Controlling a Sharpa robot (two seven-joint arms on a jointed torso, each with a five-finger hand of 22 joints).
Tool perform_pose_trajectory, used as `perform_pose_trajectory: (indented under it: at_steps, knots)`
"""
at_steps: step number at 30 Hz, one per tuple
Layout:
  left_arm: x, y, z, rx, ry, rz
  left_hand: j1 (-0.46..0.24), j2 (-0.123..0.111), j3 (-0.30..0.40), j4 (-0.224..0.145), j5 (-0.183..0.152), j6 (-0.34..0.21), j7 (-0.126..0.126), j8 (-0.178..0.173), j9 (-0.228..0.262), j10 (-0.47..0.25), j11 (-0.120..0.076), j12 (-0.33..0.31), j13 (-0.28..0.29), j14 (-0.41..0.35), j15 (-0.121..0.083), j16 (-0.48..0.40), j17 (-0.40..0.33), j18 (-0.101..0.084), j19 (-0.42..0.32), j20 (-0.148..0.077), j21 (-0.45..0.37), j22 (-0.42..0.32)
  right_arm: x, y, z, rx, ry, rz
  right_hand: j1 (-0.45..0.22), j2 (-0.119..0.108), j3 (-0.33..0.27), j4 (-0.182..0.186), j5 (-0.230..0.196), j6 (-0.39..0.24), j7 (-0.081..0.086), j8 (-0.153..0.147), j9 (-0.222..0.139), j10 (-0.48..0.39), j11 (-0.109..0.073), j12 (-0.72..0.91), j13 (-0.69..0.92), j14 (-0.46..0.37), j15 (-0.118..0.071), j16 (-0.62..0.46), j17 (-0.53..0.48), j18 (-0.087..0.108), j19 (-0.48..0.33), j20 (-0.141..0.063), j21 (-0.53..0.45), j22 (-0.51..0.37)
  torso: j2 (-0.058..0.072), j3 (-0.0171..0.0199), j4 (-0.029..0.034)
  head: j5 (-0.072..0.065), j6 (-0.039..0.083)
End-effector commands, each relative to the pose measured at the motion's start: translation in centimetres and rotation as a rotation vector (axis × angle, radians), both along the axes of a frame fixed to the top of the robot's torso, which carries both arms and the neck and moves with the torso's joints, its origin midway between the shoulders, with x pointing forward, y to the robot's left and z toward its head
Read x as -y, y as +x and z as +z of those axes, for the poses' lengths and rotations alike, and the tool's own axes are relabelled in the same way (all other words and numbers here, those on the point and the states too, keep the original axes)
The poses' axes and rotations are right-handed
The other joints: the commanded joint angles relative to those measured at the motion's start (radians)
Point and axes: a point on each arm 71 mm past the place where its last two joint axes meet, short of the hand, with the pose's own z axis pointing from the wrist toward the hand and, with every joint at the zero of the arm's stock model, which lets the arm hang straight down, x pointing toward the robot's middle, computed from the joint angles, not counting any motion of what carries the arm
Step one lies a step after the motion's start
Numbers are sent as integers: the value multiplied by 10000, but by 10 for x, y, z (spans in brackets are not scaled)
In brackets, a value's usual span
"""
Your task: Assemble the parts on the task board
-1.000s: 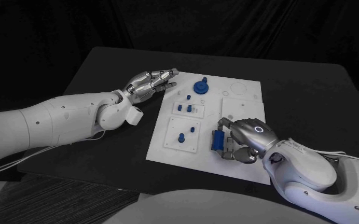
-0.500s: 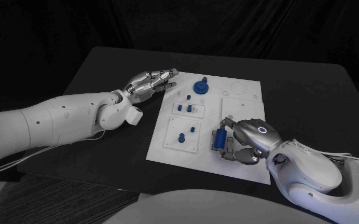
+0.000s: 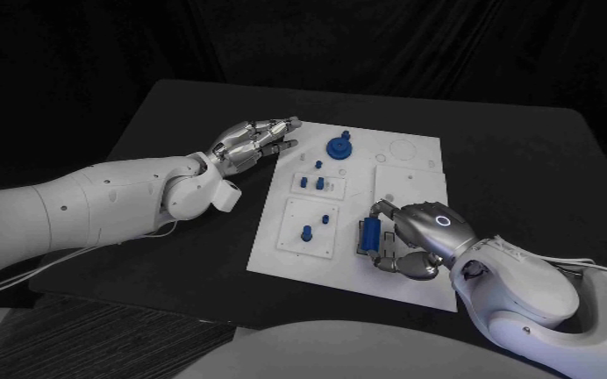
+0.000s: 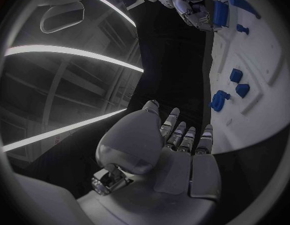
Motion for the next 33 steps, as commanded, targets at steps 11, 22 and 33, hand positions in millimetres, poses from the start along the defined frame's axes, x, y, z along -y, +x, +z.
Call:
perform_pose_trajectory:
  at_steps: [11, 22, 33]
  knots:
    - [1, 0, 0, -37, -153, -91, 27, 2, -16, 59, -35, -25, 84, -7, 10, -41, 57, 69, -4, 17, 73, 46, 17, 33, 28, 41, 26, 9, -2, -3, -3, -321, -402, -2, -87, 19, -110, -9, -712, -155, 88, -302, -687, 1028, 137, 53, 2631, 860, 140, -91, 1761, 152, 259, 142, -52, 2007, 12, 0, 3, 1, -1]
    - [-1, 0, 0, -62, -115, -68, 3, 1, -22, 72, -44, -16, 88, -3, 11, -38, 61, 77, -3, 18, 77, 47, 17, 31, 29, 41, 26, 7, -3, -5, -2, -387, -489, -61, -156, 74, -136, 3, -791, -116, 107, -311, -786, 1028, 153, 53, 2631, 860, 152, -91, 1761, 152, 261, 153, -54, 2007, 4, -1, 6, 6, -1]
    - [0, 0, -1, -112, -89, -99, -4, 1, -23, 74, -46, -18, 89, -4, 11, -43, 62, 74, -4, 17, 78, 46, 17, 31, 28, 41, 26, 3, -2, -5, -3, -419, -598, -182, 413, -1015, -2016, 92, -5990, -1998, 271, -2665, -2765, 1028, 271, 53, 2631, 799, 250, -243, 1489, 205, 161, 249, -299, 1933, 5, -1, 4, 0, -1]
